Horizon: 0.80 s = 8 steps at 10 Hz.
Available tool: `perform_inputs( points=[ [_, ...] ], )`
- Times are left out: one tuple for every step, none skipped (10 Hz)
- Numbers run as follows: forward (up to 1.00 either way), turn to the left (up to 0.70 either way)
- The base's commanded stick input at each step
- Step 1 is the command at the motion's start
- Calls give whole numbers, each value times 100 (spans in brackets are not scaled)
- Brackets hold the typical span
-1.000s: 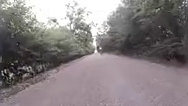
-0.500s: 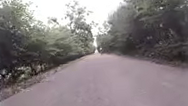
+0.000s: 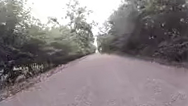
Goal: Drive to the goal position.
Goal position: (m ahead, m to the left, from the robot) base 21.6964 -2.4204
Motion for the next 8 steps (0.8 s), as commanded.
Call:
perform_inputs(
  points=[
    [70, -2],
    [70, -2],
    [70, -2],
    [70, -2],
    [70, -2],
    [70, -2],
    [70, -2],
    [70, -2]
  ],
)
